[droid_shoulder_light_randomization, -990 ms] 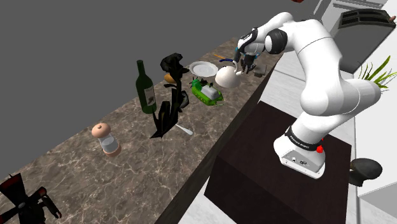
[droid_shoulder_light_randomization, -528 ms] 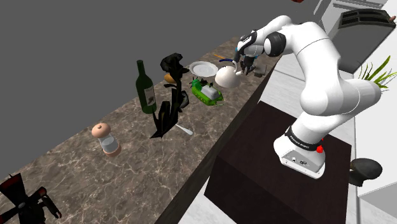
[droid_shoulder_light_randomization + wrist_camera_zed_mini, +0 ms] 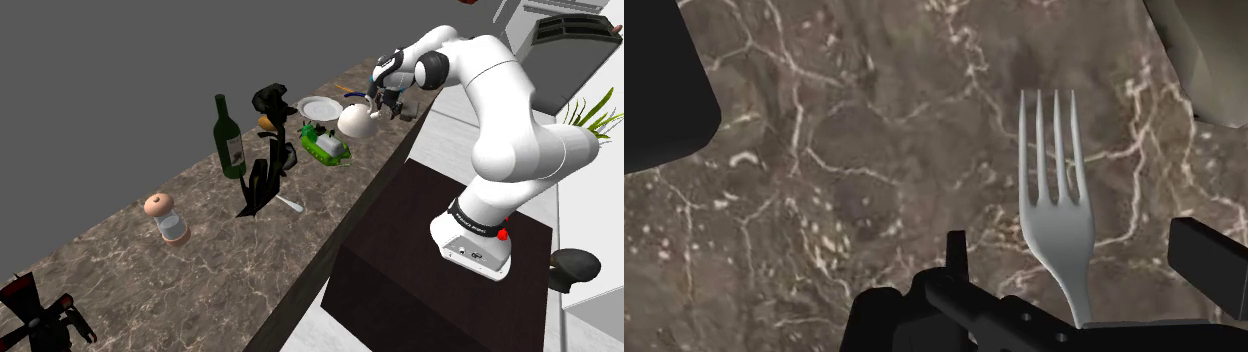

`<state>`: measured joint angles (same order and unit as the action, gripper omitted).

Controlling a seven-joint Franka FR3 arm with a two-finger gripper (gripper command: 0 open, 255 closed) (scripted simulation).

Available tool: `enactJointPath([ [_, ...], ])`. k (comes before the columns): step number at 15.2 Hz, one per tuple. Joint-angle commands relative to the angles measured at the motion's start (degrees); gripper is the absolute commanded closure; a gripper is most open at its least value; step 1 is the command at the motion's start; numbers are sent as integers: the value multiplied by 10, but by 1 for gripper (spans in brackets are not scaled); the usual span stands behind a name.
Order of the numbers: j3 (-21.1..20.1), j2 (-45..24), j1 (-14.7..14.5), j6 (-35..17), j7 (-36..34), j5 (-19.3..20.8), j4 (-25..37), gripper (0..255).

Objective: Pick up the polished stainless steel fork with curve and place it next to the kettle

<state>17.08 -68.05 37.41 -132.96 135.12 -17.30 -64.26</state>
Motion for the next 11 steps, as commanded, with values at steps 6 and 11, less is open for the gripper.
enactJointPath([
  [6,10,70,-14,17,2,5,-55,0],
  [11,10,70,-14,17,2,5,-55,0],
])
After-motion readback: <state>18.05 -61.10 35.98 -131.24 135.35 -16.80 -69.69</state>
